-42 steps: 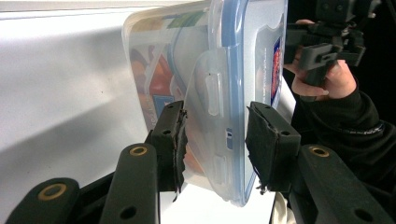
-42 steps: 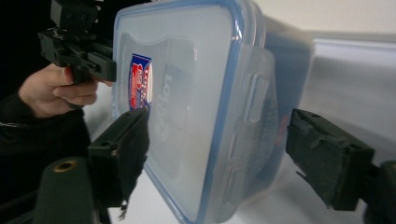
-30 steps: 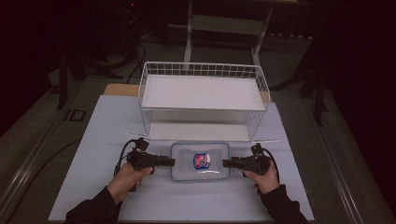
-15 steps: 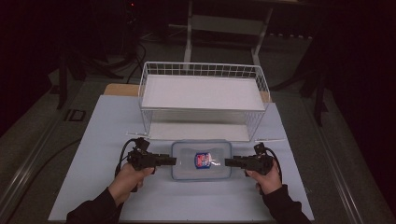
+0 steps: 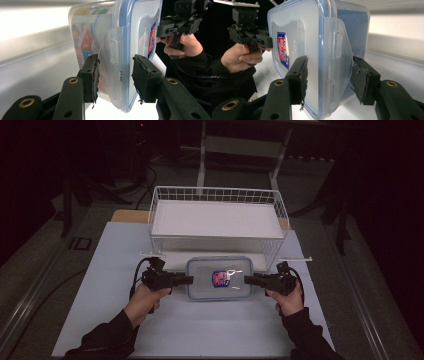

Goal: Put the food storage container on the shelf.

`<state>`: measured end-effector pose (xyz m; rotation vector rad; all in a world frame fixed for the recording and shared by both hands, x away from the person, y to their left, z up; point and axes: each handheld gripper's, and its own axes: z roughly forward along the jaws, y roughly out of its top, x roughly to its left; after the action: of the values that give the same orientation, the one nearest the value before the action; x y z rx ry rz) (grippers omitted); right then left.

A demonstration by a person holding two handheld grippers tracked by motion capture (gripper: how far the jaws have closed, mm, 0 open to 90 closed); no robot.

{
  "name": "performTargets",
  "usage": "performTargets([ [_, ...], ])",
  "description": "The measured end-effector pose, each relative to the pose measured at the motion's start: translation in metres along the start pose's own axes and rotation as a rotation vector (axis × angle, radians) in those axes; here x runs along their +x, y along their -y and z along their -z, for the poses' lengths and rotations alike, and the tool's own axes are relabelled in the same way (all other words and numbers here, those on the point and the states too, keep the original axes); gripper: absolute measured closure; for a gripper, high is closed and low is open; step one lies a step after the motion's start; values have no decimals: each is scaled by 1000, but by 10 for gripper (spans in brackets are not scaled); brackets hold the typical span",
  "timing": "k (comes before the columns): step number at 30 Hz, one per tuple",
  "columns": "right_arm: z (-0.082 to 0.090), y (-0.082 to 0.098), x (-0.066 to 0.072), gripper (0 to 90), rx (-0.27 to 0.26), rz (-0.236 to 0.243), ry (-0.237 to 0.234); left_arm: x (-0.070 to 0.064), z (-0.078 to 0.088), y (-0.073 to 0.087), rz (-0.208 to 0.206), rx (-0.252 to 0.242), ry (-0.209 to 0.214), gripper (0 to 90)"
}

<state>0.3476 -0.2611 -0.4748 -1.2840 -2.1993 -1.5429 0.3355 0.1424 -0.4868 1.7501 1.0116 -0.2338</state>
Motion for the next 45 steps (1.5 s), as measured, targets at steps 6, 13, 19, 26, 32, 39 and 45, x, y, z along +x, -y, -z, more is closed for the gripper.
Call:
performTargets([
  [6, -2, -9, -9, 496, -21, 10, 6, 4, -5, -8, -19, -22, -11, 568],
  [13, -9, -20, -23, 494, -48, 30, 26, 18, -19, -15, -27, -64, -42, 560],
  [19, -14, -23, -32, 492, -79, 40, 37, 24, -26, -18, -40, -107, -60, 555],
  [26, -22, -27, -40, 490, -104, 60, 48, 32, -30, -23, -67, -144, -89, 547],
  [32, -28, -28, -44, 490, -145, 96, 59, 37, -33, -27, -115, -176, -122, 539],
  [39, -37, -26, -51, 486, -167, 104, 66, 42, -35, -28, -117, -193, -143, 537],
  [45, -40, -24, -51, 475, -170, 88, 81, 44, -35, -27, -123, -221, -146, 528],
])
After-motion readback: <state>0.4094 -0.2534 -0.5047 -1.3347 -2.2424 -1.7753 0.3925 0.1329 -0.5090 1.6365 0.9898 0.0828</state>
